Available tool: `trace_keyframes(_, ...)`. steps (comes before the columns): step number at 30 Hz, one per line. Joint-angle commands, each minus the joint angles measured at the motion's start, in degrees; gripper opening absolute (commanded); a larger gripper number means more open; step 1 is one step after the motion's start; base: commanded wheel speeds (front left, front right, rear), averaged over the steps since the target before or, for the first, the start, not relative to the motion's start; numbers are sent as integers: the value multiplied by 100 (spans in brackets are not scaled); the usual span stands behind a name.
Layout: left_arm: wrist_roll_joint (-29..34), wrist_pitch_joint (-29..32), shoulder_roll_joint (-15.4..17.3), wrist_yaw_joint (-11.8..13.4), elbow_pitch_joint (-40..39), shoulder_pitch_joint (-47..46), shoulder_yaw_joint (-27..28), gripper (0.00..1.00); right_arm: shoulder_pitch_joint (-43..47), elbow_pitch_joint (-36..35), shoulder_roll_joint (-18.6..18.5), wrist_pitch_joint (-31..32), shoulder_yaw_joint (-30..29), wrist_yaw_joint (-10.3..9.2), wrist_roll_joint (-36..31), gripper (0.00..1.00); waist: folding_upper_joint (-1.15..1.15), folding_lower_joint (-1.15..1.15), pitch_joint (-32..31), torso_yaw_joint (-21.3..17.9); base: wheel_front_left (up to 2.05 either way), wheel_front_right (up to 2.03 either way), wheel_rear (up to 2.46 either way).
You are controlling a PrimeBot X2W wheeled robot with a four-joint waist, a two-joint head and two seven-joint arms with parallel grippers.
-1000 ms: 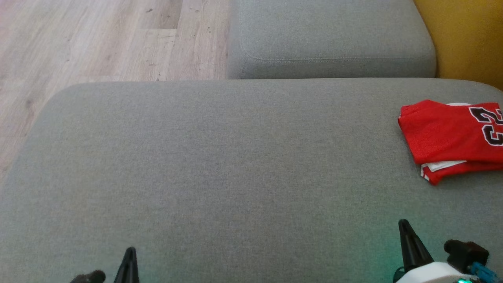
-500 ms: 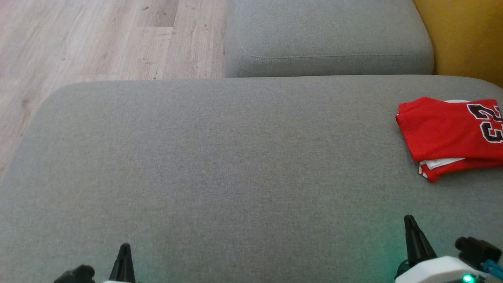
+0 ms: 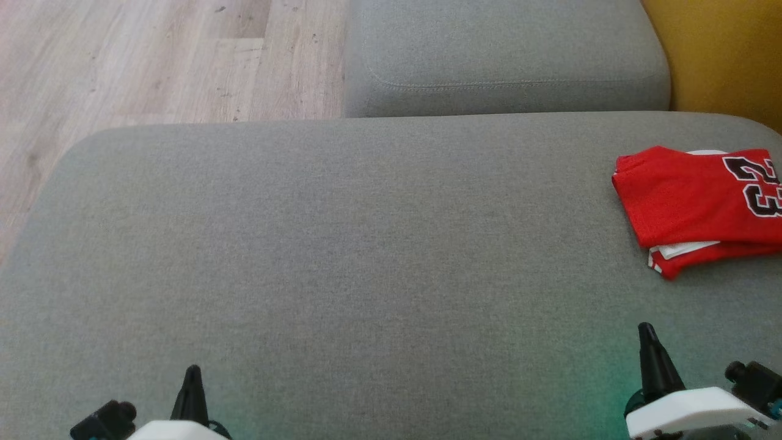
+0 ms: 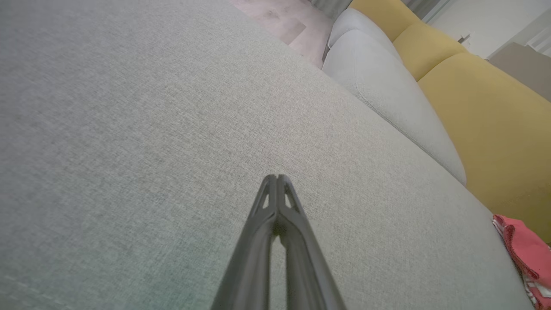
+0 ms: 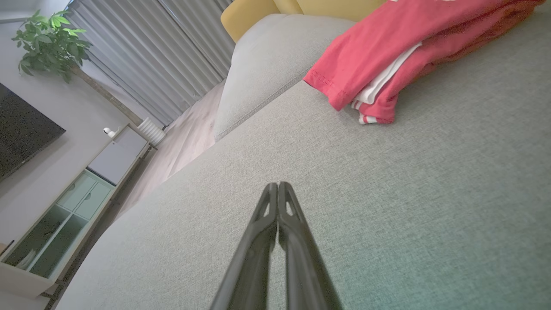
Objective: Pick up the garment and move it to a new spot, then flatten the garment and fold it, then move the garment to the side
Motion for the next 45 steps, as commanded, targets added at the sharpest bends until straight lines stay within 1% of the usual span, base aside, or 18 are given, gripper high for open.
trace_keyframes(1, -86, 17, 17, -51, -126, -344, 235, 0, -321, -156, -43, 17, 8, 15, 157, 0, 0, 0, 4, -4, 0, 0, 0)
trace_keyframes(45, -1722, 696, -728, -967, 5, -716, 1610, 0, -855, -82, -59, 376, -213, 28, 2963, 0, 0, 0, 145, -168, 0, 0, 0)
